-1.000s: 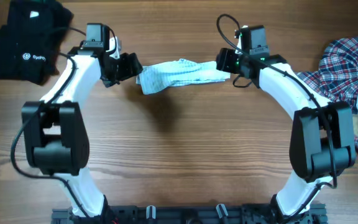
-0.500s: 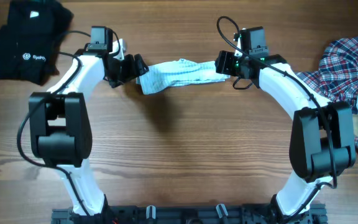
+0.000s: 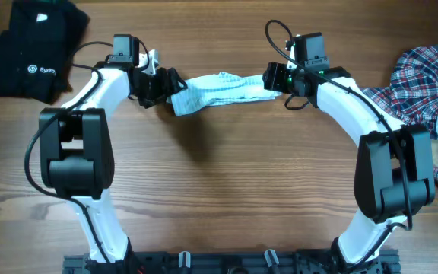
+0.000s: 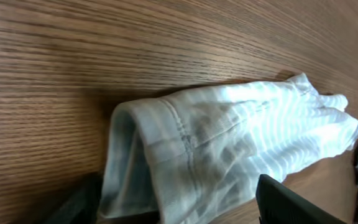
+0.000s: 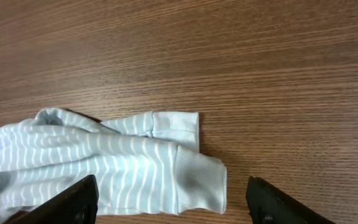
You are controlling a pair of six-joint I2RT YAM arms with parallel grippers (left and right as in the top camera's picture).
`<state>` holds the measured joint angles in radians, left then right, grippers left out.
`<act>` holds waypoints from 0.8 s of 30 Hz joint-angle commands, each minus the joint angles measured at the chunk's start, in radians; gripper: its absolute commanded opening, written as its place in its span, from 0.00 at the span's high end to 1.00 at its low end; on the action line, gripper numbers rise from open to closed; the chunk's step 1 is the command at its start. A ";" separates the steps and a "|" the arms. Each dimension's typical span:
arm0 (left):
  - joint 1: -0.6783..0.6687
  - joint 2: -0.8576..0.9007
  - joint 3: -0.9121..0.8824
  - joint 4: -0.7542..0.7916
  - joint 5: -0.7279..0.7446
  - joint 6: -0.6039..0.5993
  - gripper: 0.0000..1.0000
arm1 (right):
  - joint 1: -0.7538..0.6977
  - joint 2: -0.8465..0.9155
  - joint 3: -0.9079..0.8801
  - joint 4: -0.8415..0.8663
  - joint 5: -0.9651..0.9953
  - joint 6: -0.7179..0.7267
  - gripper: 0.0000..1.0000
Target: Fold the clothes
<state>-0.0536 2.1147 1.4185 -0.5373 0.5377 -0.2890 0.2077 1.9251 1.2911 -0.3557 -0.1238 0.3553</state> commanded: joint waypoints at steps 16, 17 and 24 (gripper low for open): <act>-0.013 0.080 -0.004 -0.010 0.056 0.020 0.96 | 0.000 -0.020 0.010 -0.002 -0.011 0.010 0.34; -0.006 0.069 -0.004 -0.024 0.055 0.020 0.96 | 0.000 -0.020 0.010 -0.002 -0.011 0.010 0.34; 0.026 -0.076 -0.004 -0.113 -0.089 0.025 0.96 | -0.003 -0.020 0.010 -0.001 -0.011 0.011 0.33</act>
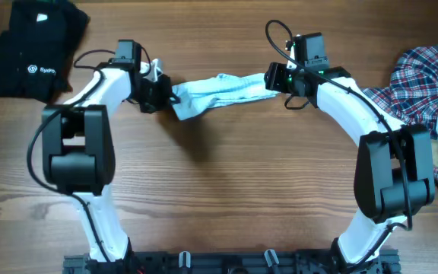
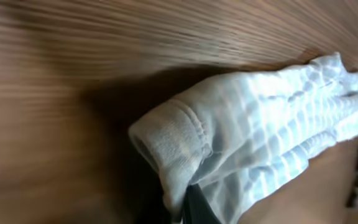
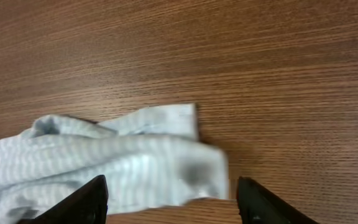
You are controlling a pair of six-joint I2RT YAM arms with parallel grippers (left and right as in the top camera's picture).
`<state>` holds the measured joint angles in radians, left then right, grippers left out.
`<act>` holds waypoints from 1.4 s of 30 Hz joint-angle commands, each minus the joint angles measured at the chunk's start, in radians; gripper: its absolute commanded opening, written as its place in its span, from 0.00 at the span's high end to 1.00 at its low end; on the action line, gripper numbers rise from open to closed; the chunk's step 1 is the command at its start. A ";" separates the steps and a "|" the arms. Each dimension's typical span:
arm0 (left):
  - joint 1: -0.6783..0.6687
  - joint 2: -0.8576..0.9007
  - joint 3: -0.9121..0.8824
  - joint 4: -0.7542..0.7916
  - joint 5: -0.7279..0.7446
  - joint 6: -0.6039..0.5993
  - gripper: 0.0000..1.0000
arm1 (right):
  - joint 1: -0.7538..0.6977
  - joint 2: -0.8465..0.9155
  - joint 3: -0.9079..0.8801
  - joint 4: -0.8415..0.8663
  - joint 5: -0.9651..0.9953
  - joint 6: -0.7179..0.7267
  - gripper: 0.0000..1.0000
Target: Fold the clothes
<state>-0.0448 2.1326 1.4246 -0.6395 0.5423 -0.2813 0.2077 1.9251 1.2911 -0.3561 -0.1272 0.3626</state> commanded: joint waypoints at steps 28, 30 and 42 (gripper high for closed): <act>-0.256 -0.272 -0.010 0.167 -0.275 -0.208 0.96 | -0.006 -0.020 0.010 -0.031 -0.004 -0.023 0.33; -0.270 -0.272 -0.010 0.196 -0.275 -0.210 0.96 | -0.010 -0.020 0.010 -0.030 -0.004 -0.021 0.33; -0.401 -0.172 -0.010 0.296 -0.334 -0.195 0.89 | -0.050 -0.020 0.010 -0.050 -0.039 -0.022 0.33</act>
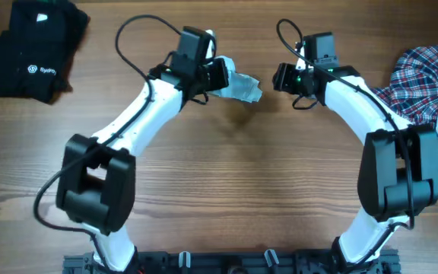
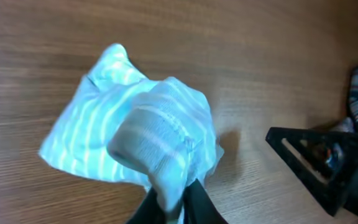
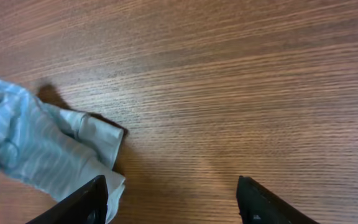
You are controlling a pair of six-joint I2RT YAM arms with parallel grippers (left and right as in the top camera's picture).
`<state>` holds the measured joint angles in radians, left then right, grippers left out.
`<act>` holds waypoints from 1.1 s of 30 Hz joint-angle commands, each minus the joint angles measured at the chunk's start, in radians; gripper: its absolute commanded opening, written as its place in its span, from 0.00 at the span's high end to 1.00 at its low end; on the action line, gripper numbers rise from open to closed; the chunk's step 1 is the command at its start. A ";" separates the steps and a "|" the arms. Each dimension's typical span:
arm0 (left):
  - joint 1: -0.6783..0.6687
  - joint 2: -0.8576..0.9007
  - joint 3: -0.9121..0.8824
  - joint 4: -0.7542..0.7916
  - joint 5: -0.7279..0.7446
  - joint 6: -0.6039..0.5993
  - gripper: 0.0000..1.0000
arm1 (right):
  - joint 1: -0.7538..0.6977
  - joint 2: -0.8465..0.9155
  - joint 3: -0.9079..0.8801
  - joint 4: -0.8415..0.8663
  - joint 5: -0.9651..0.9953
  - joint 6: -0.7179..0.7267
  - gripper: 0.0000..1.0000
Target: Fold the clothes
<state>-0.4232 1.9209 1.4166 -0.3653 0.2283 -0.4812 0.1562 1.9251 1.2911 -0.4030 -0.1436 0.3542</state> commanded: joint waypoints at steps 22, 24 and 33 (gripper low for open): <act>-0.101 0.065 -0.002 0.107 -0.035 0.032 0.82 | 0.001 -0.037 0.011 -0.021 -0.089 -0.068 0.35; -0.079 0.065 -0.002 0.103 -0.061 0.032 0.73 | 0.001 -0.093 0.011 -0.017 -0.103 -0.092 0.36; 0.111 0.029 -0.002 0.076 -0.111 0.027 0.60 | 0.006 -0.325 0.010 0.115 -0.359 0.070 0.96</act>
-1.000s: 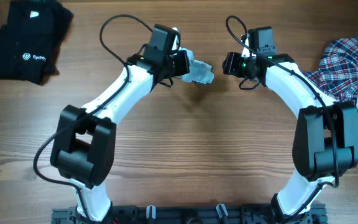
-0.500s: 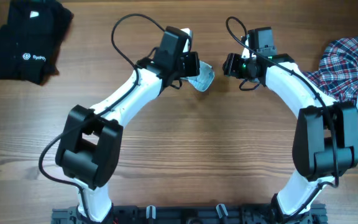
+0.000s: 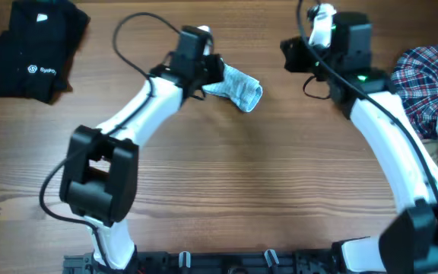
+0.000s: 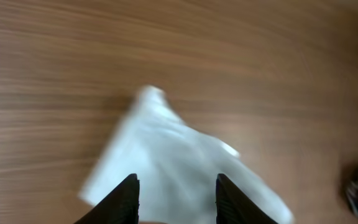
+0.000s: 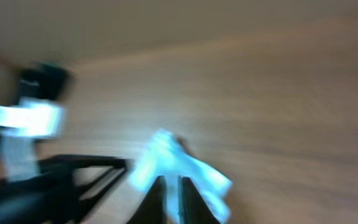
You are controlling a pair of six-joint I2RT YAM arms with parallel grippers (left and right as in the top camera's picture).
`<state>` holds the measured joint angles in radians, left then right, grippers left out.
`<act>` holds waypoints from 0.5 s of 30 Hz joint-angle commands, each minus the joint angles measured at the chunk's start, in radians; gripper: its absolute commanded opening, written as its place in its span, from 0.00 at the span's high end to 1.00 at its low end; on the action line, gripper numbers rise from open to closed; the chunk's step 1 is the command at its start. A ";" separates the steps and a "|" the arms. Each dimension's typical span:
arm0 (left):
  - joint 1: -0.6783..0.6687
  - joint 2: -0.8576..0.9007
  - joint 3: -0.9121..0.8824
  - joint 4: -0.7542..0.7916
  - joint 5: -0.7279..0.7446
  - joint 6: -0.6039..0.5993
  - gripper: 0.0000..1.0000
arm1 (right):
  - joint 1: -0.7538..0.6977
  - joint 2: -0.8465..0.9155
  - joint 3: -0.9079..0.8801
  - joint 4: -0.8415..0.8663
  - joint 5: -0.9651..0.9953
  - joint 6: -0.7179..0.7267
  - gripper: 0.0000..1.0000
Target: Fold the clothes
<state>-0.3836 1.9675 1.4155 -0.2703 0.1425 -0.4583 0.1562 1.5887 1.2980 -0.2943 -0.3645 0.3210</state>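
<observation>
The light blue striped garment (image 3: 239, 86) lies bunched in a short folded heap on the wooden table (image 3: 219, 183), at the back centre. My left gripper (image 3: 217, 74) hovers at its left end; in the left wrist view the left gripper (image 4: 178, 190) is open, the blurred garment (image 4: 179, 155) below and between its fingers. My right gripper (image 3: 291, 53) is raised to the right of the garment, apart from it. The blurred right wrist view shows the right gripper (image 5: 172, 199) shut with nothing in it, the garment (image 5: 179, 167) beyond its tips.
Folded black clothes (image 3: 30, 47) lie at the back left corner. A plaid shirt (image 3: 424, 76) and a pale garment are heaped at the right edge. The left arm's cable (image 3: 139, 23) loops above the table.
My left gripper was shut on the garment's end above the table; now it is open and the garment lies on the table. The right arm has risen and its gripper has shut.
The garment lay stretched between both open grippers. Then my left gripper was shut on its left end. Then it held that end over by the right end, bunching the garment. Now the garment lies released in a short heap.
</observation>
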 commanded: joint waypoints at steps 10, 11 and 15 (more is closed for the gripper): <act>0.258 -0.019 -0.002 -0.185 -0.025 0.006 0.43 | 0.154 0.291 0.003 0.079 -0.195 0.154 0.96; 0.268 -0.019 -0.002 -0.196 -0.025 0.006 0.42 | 0.158 0.309 0.003 0.094 -0.194 0.154 0.96; 0.301 -0.019 -0.002 -0.226 -0.025 0.005 0.37 | 0.157 0.358 0.003 0.089 -0.166 0.157 0.96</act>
<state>-0.1028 1.9675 1.4155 -0.4873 0.1257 -0.4583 0.3191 1.9129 1.3022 -0.2016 -0.5350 0.4671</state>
